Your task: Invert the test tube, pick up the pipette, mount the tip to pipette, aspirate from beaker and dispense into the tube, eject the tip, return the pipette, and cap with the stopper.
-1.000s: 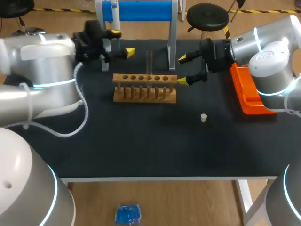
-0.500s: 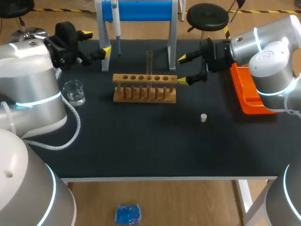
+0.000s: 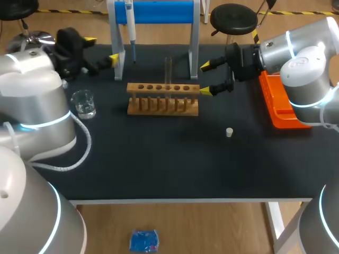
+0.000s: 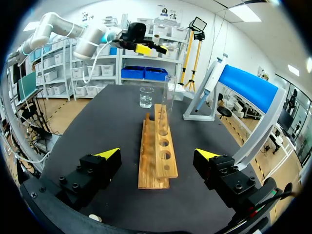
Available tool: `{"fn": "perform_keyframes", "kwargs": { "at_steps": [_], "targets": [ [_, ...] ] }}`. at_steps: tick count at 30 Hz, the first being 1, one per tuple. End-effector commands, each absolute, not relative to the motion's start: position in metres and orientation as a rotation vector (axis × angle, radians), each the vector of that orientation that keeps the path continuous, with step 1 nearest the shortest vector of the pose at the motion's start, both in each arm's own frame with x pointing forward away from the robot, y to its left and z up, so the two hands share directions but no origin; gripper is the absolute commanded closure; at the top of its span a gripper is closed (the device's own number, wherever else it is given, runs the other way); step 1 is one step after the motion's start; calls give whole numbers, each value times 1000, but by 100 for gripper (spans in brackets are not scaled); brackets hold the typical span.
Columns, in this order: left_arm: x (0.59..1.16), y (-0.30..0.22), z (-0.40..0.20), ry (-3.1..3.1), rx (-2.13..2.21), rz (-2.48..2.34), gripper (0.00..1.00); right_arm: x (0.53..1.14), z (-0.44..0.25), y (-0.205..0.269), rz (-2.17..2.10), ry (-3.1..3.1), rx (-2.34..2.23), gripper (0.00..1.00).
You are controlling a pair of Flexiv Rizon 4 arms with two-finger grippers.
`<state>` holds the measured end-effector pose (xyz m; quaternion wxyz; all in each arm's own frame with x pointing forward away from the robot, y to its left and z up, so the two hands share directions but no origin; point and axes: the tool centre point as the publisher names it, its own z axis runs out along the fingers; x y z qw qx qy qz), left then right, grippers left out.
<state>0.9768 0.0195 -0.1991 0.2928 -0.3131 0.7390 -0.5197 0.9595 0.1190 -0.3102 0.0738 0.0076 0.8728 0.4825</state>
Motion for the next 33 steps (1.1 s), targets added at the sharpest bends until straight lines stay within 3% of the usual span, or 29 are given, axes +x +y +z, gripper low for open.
{"fn": "perform_keyframes", "kwargs": {
  "at_steps": [1,8,14,33],
  "targets": [
    [989,76,-213,1909,-912,-1299,0,960,-310,119,1448,2621,22,0],
    [1009,170,-228,1836,-1052,-1218,0,960,-310,119,1448,2621,22,0],
    [1021,213,-250,1824,-1171,-1152,0,960,-310,119,1448,2621,22,0],
    [1033,244,-263,1772,-1273,-1035,0,960,-310,119,1448,2621,22,0]
  ]
}}
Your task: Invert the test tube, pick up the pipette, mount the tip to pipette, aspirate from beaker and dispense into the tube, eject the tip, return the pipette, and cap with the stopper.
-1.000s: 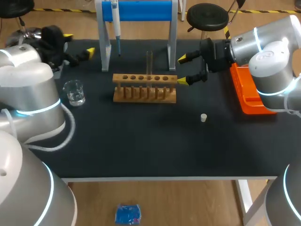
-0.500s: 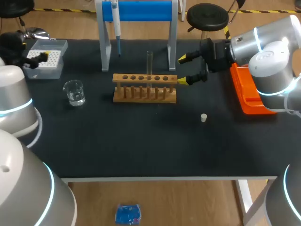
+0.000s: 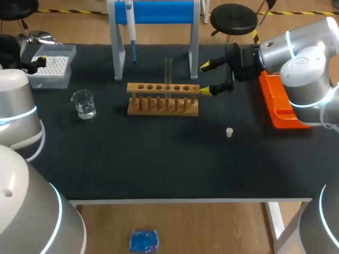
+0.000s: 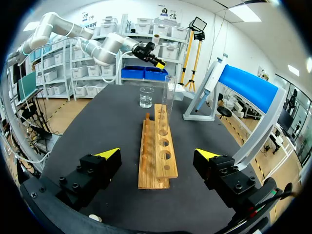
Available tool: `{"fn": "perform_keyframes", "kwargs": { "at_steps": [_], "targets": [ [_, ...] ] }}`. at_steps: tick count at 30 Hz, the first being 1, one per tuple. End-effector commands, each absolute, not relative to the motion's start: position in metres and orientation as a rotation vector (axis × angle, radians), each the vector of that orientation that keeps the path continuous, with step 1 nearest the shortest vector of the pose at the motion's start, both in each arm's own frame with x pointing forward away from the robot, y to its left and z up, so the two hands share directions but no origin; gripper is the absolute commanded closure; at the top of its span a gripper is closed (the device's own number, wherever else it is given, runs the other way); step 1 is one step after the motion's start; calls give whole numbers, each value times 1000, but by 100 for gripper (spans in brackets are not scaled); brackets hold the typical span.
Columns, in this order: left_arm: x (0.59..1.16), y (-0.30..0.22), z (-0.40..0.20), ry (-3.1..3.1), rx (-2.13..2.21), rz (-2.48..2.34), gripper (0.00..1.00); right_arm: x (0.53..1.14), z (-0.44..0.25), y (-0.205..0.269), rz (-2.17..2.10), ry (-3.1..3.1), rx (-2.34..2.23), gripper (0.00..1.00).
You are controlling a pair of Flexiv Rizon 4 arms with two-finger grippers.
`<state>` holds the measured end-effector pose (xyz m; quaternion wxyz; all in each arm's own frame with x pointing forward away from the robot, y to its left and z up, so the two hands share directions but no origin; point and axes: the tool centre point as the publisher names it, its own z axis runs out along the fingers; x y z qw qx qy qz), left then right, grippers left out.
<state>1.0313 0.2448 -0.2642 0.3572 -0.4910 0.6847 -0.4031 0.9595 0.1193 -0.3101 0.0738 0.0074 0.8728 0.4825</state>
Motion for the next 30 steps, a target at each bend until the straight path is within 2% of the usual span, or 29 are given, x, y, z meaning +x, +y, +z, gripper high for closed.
{"fn": "perform_keyframes", "kwargs": {
  "at_steps": [1,13,30],
  "targets": [
    [1033,244,-263,1772,-1273,-1035,0,960,-310,119,1448,2621,22,0],
    [1033,244,-263,1772,-1273,-1035,0,960,-310,119,1448,2621,22,0],
    [1082,259,-311,1723,-1461,-865,0,960,-310,119,1448,2621,22,0]
  ]
}}
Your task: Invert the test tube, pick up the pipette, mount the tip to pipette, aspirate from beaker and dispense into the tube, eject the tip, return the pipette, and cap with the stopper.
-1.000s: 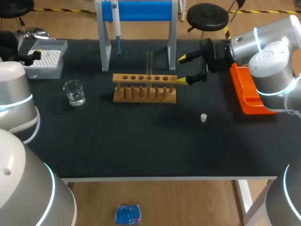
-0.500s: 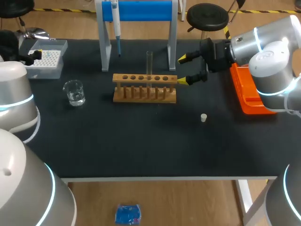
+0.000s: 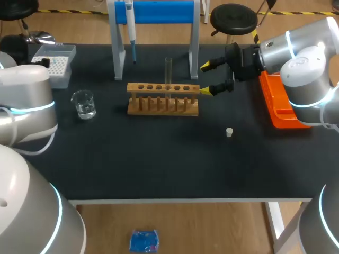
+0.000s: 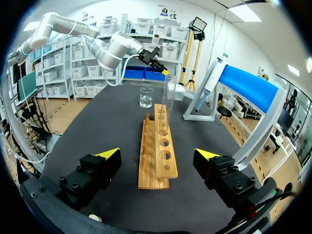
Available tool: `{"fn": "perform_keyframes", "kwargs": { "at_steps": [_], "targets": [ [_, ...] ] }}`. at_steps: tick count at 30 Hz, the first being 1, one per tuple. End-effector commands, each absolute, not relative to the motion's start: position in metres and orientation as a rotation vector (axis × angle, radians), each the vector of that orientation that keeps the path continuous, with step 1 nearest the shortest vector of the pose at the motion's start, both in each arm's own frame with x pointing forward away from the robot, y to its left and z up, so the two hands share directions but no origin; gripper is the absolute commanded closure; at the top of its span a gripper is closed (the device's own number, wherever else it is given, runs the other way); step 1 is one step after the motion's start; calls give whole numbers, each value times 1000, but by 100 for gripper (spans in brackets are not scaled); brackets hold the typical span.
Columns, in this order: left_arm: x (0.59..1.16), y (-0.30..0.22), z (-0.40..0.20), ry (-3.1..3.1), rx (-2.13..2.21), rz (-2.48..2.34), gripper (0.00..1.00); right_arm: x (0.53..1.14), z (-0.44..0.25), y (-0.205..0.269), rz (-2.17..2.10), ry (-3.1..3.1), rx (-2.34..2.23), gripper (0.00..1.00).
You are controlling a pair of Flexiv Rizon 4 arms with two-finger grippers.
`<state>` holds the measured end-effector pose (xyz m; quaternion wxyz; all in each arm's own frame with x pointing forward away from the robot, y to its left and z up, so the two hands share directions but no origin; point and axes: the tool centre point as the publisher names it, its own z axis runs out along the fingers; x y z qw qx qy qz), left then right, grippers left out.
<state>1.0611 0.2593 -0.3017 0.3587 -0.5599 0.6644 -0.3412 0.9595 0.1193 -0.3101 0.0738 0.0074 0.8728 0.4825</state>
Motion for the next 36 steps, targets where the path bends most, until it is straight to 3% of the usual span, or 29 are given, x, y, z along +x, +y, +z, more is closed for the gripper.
{"fn": "perform_keyframes", "kwargs": {
  "at_steps": [1,26,36],
  "targets": [
    [1085,260,-313,1724,-1468,-869,0,960,-310,119,1448,2621,22,0],
    [1121,238,-328,1771,-1478,-904,0,960,-310,119,1448,2621,22,0],
    [1129,232,-340,1772,-1498,-898,14,960,-310,119,1448,2621,22,0]
  ]
}}
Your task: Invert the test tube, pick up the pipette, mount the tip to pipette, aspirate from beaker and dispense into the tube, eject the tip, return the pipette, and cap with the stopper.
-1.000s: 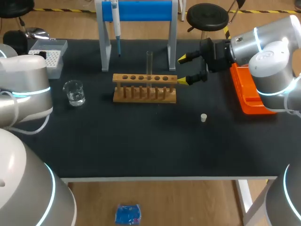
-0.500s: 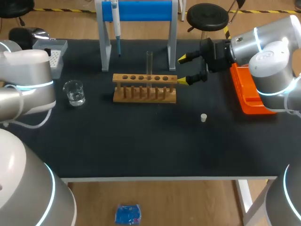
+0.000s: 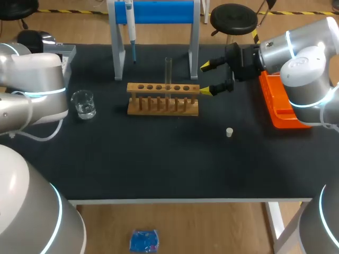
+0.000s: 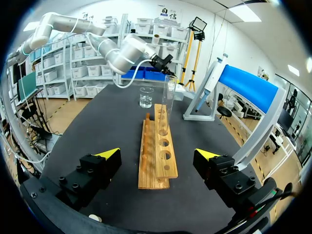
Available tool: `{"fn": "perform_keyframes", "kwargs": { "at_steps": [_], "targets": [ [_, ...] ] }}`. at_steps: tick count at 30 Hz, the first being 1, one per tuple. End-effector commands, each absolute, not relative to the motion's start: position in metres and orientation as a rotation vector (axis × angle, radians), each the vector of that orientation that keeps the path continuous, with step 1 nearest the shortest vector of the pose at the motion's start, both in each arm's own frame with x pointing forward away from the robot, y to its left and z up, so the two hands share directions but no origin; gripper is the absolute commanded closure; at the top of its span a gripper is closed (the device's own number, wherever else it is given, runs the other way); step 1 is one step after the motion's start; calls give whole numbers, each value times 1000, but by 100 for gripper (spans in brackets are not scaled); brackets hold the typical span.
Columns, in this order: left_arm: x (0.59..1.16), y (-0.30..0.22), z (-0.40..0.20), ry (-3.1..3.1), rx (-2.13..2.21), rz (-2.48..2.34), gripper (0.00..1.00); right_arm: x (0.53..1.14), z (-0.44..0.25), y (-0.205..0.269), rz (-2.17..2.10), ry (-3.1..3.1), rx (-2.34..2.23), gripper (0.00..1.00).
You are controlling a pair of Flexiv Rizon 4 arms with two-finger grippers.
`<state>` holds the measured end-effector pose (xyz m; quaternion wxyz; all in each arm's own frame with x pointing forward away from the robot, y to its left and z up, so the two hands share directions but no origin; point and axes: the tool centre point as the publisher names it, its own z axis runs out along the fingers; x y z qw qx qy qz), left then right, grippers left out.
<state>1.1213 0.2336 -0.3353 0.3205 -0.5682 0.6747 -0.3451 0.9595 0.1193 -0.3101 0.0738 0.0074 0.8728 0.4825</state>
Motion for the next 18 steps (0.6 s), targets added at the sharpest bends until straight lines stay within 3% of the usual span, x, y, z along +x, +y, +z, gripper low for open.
{"fn": "perform_keyframes", "kwargs": {
  "at_steps": [1,3,8,18],
  "targets": [
    [1129,232,-341,1772,-1500,-898,16,960,-310,119,1448,2621,22,0],
    [1131,232,-343,1771,-1504,-896,23,960,-310,119,1448,2621,22,0],
    [1133,233,-346,1765,-1526,-895,25,960,-310,119,1448,2621,22,0],
    [1138,230,-352,1749,-1559,-908,52,960,-310,119,1448,2621,22,0]
  ]
}}
